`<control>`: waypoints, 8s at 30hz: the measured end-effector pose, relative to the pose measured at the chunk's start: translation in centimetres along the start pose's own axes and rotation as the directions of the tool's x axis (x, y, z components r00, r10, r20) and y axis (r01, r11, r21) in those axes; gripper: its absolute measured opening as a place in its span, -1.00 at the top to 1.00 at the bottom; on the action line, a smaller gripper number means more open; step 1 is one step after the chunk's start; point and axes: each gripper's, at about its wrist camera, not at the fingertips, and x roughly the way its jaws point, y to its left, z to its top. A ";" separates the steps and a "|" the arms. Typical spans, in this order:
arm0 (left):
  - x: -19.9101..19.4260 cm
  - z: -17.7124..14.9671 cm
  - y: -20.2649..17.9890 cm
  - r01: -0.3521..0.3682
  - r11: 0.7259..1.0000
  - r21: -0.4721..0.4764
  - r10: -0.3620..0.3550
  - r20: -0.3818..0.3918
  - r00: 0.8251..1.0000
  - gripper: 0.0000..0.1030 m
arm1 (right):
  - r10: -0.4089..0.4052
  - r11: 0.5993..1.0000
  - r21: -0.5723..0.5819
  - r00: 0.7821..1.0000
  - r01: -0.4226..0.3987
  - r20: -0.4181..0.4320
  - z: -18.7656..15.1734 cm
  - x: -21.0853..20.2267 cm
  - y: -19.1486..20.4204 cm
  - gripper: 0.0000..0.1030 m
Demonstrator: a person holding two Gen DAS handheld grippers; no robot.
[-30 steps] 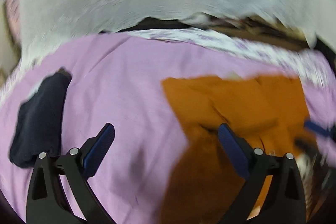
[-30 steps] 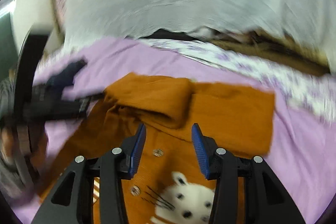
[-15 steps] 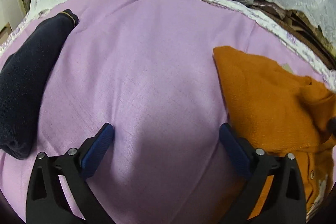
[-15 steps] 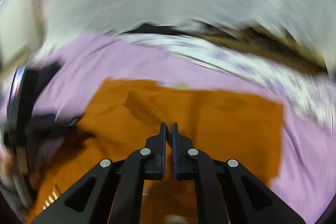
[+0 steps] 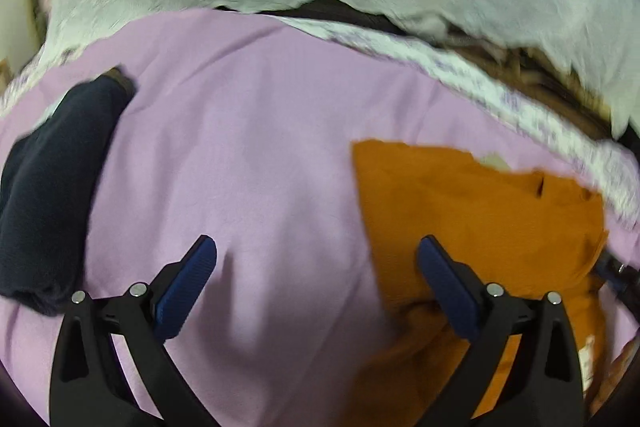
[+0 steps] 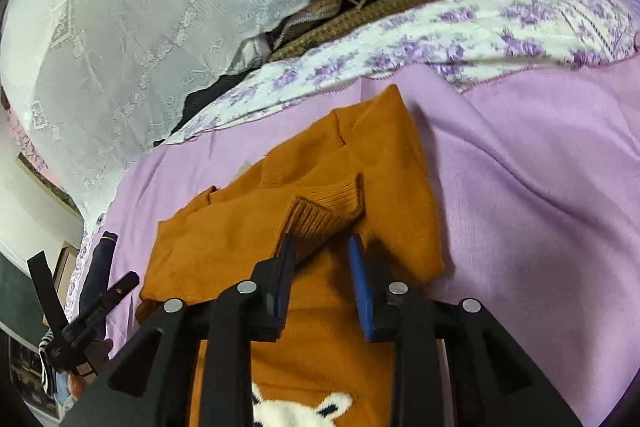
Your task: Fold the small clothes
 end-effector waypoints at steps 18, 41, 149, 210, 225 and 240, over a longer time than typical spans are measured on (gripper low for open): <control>1.4 0.4 -3.8 -0.037 0.986 0.160 0.044 -0.040 0.998 -0.92 | -0.078 0.983 -0.171 0.996 0.071 -0.033 -0.2 1.8 2.8 0.38; 4.6 2.4 -3.6 0.158 0.987 0.031 -0.154 -0.107 0.982 -0.92 | 0.021 0.979 -0.205 0.999 -0.012 0.044 4.0 2.0 3.5 0.14; -14.0 -17.7 3.0 0.635 0.767 -0.092 -0.640 -0.164 0.750 0.84 | 0.351 0.936 0.074 0.929 -0.345 -0.116 -17.5 -16.2 -5.4 0.89; -1.9 3.5 -3.8 0.503 0.864 -0.031 -0.503 -0.095 0.859 0.77 | 0.321 0.938 0.172 0.942 -0.302 -0.096 2.6 -2.6 -3.1 0.88; -1.9 3.5 3.0 0.521 0.823 -0.228 -0.526 0.044 0.850 -0.40 | 0.354 0.930 0.112 0.935 -0.351 -0.014 3.4 -4.6 -3.7 0.31; 1.3 3.0 -5.9 0.340 0.938 0.069 -0.330 -0.126 0.935 -0.40 | 0.074 0.976 -0.188 0.981 -0.109 -0.182 2.1 2.3 3.9 0.09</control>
